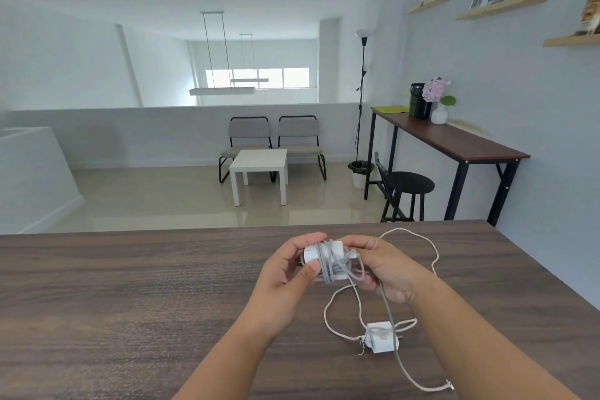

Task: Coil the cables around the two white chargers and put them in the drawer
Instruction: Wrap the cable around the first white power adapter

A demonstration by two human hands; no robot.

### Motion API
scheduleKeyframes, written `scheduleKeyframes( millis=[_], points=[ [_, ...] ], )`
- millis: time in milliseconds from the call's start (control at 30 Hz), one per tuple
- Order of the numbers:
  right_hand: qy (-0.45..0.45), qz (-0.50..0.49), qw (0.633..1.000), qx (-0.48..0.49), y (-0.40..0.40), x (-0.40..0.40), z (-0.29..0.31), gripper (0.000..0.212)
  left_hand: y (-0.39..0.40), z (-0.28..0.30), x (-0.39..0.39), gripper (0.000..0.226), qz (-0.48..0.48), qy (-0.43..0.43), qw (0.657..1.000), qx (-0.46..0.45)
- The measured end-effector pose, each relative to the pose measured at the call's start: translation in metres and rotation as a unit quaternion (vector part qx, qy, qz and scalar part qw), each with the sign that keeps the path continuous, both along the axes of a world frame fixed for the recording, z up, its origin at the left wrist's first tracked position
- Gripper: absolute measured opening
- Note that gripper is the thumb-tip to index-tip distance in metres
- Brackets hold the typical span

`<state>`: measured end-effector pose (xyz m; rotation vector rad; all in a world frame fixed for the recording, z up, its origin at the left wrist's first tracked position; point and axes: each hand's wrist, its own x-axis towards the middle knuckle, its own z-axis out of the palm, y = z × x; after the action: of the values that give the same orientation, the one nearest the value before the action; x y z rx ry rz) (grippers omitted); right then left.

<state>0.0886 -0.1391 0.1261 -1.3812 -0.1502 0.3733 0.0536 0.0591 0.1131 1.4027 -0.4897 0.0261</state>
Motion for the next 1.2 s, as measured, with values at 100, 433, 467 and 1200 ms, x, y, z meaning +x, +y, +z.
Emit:
scheduleKeyframes(
  millis=[100,433,467,1200],
  points=[
    [-0.018,0.009,0.998,0.054,0.006,-0.006,-0.007,0.017,-0.008,-0.005,0.002,0.033,0.002,0.069,0.99,-0.126],
    [-0.215,-0.13,0.913,-0.32,0.028,-0.017,-0.005,0.03,-0.016,-0.023,0.004,0.033,0.107,0.06,0.986,-0.11],
    [-0.221,-0.13,0.902,-0.346,0.026,-0.018,-0.002,0.03,-0.012,-0.025,0.004,0.039,0.086,0.053,0.991,-0.084],
    [-0.199,-0.117,0.905,-0.358,0.017,-0.038,-0.005,0.017,-0.002,-0.021,0.009,0.038,0.153,0.074,0.98,-0.105]
  ],
)
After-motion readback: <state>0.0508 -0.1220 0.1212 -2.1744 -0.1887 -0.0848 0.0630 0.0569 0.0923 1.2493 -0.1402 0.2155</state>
